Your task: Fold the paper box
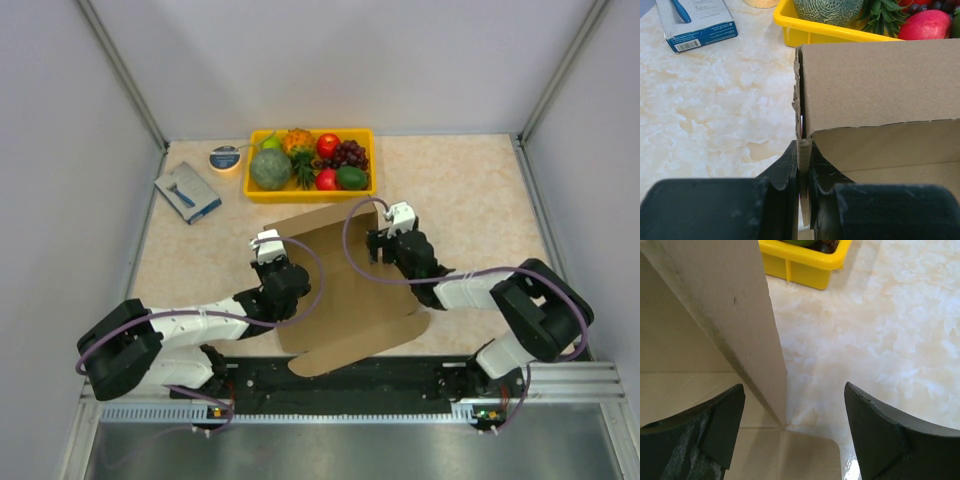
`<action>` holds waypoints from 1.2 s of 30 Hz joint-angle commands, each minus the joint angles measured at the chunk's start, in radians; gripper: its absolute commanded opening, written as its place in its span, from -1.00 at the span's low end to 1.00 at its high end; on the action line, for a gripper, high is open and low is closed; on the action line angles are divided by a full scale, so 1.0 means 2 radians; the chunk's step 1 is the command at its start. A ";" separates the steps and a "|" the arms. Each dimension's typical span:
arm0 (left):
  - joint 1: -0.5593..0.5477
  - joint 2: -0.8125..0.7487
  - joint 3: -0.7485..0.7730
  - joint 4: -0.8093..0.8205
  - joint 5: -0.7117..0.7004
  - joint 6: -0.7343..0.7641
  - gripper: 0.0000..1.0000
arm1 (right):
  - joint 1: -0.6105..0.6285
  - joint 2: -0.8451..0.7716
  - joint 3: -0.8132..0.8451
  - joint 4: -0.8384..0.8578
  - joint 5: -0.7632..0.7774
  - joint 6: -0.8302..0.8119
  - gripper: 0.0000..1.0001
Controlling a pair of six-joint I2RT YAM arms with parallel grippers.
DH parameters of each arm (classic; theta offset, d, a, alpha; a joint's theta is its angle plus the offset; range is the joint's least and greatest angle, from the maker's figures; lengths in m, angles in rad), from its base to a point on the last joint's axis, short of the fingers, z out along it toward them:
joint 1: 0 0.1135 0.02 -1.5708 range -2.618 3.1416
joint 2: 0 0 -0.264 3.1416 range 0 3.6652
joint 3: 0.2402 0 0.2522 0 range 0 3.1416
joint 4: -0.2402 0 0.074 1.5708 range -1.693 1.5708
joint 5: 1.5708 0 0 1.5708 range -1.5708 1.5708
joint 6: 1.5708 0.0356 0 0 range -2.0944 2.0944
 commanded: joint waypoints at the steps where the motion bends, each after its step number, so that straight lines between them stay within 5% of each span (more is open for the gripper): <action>1: -0.001 -0.001 0.003 -0.010 0.013 -0.010 -1.00 | -0.007 0.002 0.035 0.046 0.000 -0.008 0.59; 10: -0.001 0.001 0.006 -0.007 0.016 -0.001 -1.00 | -0.007 0.054 0.099 0.046 0.047 -0.033 0.10; 13: -0.001 0.002 0.006 -0.004 0.019 -0.001 -1.00 | -0.007 0.061 0.107 0.042 0.055 -0.038 -0.46; 14: 0.000 0.004 0.006 -0.003 0.019 -0.003 -1.00 | -0.007 0.064 0.110 0.039 0.061 -0.039 -0.89; 15: -0.001 0.005 0.007 -0.003 0.020 -0.004 -1.00 | -0.005 0.067 0.112 0.036 0.075 -0.038 -1.00; 26: -0.002 0.019 0.028 -0.033 0.019 -0.029 -1.00 | 0.029 0.095 0.151 -0.020 0.188 -0.069 -1.00; 27: -0.002 0.020 0.029 -0.039 0.021 -0.039 -1.00 | 0.028 0.078 0.152 -0.033 0.170 -0.061 -0.91; 28: -0.002 0.021 0.031 -0.052 0.023 -0.043 -1.00 | 0.028 0.066 0.135 -0.037 0.162 -0.052 -0.16; 31: -0.002 0.019 0.035 -0.075 0.023 -0.070 -0.92 | 0.028 -0.012 0.080 -0.079 0.156 0.009 0.67; 36: -0.002 0.012 0.028 -0.087 0.031 -0.084 -0.75 | 0.024 -0.144 0.007 -0.243 0.106 0.091 0.90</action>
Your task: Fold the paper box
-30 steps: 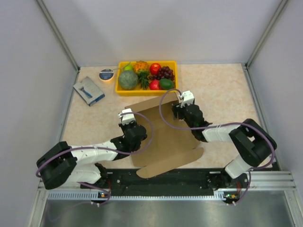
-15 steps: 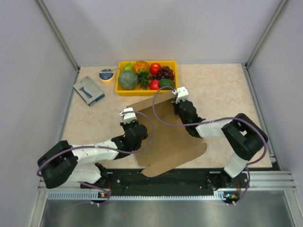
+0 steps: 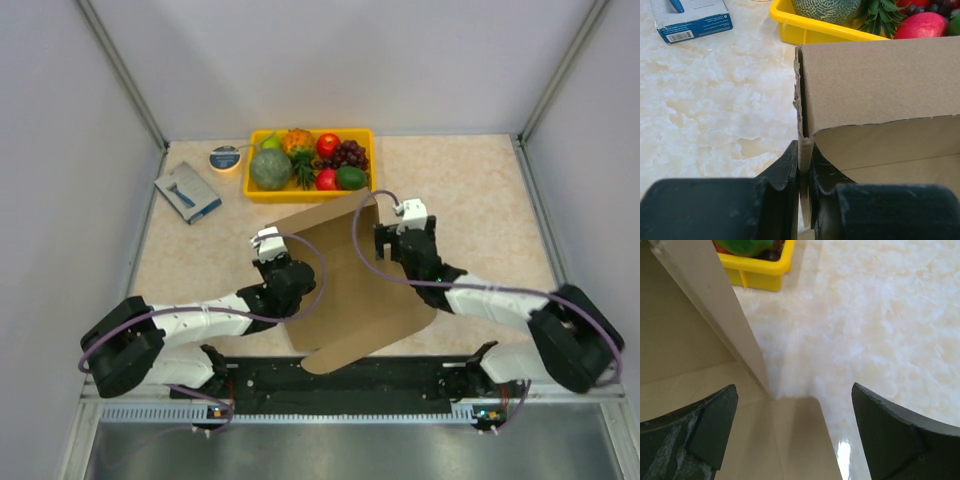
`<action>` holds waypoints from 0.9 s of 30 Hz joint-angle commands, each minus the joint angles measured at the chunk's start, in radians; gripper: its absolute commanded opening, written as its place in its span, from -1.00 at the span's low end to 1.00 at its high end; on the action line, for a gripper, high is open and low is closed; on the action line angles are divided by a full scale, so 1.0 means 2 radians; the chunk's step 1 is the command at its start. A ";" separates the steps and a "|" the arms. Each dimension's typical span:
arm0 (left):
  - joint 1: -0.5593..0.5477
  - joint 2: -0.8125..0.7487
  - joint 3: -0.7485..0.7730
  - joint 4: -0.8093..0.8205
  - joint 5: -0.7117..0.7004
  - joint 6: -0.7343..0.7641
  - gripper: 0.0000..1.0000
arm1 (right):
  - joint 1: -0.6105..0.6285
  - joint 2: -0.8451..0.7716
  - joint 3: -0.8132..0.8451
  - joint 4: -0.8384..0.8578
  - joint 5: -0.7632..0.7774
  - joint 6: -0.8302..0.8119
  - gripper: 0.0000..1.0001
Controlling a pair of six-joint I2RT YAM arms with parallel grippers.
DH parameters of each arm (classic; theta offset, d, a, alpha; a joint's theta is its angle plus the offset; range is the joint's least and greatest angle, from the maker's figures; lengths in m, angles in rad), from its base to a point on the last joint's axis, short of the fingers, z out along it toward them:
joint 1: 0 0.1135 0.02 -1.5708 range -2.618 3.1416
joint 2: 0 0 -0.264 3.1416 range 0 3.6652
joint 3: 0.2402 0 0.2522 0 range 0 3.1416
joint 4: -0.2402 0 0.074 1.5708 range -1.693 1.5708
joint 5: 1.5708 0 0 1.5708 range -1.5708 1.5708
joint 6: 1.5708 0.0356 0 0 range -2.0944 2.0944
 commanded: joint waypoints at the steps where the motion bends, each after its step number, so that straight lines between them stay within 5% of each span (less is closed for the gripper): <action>1: -0.002 -0.001 0.001 -0.042 0.025 -0.034 -0.71 | -0.004 -0.136 -0.043 -0.154 -0.031 0.100 0.92; 6: -0.002 -0.023 -0.006 -0.059 0.030 -0.035 -0.35 | -0.021 -0.211 -0.018 -0.324 -0.086 0.116 0.98; 14: -0.002 -0.045 0.003 -0.065 0.082 -0.014 0.20 | -0.173 -0.205 -0.010 -0.392 -0.324 0.225 0.98; 18: -0.002 -0.054 0.026 -0.132 0.111 -0.026 0.58 | -0.241 -0.211 -0.012 -0.439 -0.367 0.257 0.98; 27: 0.000 -0.111 0.002 -0.164 0.102 -0.025 0.58 | -0.251 -0.251 -0.023 -0.426 -0.405 0.205 0.97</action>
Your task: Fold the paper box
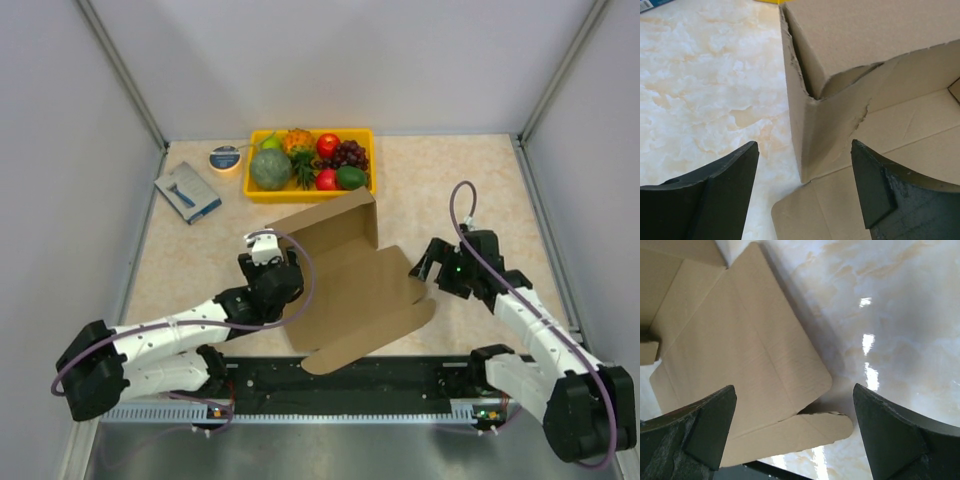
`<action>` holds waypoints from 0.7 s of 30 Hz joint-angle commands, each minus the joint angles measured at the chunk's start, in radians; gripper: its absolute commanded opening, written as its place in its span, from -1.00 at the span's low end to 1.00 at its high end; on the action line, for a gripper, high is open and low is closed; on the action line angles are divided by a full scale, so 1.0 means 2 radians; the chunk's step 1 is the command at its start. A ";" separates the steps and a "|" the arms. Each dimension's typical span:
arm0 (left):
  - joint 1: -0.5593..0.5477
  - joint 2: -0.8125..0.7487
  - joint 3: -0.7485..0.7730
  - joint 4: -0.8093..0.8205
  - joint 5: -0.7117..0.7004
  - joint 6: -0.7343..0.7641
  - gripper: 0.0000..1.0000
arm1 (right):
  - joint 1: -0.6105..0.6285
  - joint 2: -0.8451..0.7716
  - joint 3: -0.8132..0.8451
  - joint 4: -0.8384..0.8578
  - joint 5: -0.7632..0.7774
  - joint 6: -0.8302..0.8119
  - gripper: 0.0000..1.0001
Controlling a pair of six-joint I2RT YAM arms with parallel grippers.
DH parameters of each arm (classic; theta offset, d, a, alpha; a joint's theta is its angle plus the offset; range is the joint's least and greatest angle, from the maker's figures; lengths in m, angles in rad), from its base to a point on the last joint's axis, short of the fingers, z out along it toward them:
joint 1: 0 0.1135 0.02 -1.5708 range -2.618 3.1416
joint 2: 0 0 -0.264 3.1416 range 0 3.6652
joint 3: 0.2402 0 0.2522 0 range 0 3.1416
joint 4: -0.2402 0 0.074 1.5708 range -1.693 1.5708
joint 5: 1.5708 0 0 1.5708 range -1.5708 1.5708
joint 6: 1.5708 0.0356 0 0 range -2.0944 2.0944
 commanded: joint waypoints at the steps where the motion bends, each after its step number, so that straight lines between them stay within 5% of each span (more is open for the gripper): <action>1: 0.000 -0.009 -0.015 0.012 -0.031 0.003 0.55 | 0.033 -0.034 0.009 0.031 -0.029 -0.041 0.98; 9: 0.001 0.076 -0.013 0.117 -0.078 0.056 0.30 | 0.074 0.092 0.025 0.260 -0.069 -0.125 0.98; 14: 0.001 0.098 -0.018 0.148 -0.094 0.071 0.11 | 0.131 0.159 0.047 0.392 0.014 -0.188 0.96; 21: 0.003 0.108 -0.012 0.148 -0.097 0.077 -0.08 | 0.135 0.279 0.163 0.434 0.042 -0.230 0.80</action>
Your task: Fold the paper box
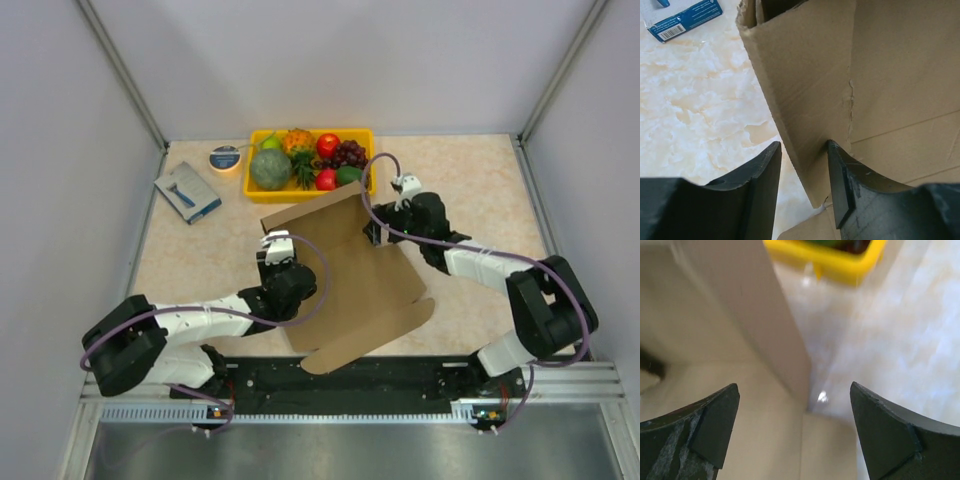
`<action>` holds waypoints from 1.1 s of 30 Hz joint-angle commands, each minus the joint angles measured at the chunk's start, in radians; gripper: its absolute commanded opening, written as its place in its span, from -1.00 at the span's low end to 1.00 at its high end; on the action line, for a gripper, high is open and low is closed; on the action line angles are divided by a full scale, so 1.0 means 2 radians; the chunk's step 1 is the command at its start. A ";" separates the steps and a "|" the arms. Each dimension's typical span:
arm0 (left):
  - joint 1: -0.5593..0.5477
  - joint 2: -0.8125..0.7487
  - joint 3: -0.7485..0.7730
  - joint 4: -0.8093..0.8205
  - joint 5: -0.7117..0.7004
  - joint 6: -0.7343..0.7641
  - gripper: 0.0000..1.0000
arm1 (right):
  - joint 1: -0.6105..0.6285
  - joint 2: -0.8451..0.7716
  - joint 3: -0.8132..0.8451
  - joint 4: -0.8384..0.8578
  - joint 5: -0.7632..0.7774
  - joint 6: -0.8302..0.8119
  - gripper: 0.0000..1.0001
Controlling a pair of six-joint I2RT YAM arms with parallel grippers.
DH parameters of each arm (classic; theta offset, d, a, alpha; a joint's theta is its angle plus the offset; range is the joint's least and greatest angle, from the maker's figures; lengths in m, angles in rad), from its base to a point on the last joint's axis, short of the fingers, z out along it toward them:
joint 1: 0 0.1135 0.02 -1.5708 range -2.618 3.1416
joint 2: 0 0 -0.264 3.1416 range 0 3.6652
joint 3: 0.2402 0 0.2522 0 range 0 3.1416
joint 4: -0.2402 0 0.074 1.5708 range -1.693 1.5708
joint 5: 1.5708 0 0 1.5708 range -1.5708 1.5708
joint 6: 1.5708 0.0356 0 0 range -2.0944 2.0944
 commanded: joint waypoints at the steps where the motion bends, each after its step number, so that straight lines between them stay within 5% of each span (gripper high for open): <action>1: 0.002 0.005 0.003 0.023 -0.020 0.010 -0.10 | 0.007 0.049 0.073 0.095 0.022 -0.061 0.76; 8: 0.003 0.000 0.009 0.019 -0.016 -0.002 -0.11 | 0.009 0.114 0.124 0.122 0.005 -0.081 0.07; 15: 0.012 -0.013 0.017 -0.053 -0.003 -0.071 0.18 | 0.022 0.099 0.064 0.197 0.042 -0.069 -0.77; 19: 0.013 -0.063 -0.016 -0.030 0.037 -0.058 0.43 | 0.024 0.073 0.036 0.203 0.053 -0.074 -0.89; 24: 0.066 -0.160 -0.103 0.098 0.198 -0.010 0.56 | 0.024 0.051 0.017 0.195 0.071 -0.087 -1.00; 27: 0.090 -0.181 -0.098 0.093 0.208 0.029 0.47 | 0.024 0.043 0.015 0.191 0.071 -0.084 -1.00; 33: 0.093 -0.106 -0.040 0.105 0.170 0.088 0.22 | 0.023 0.009 0.004 0.180 0.081 -0.062 -1.00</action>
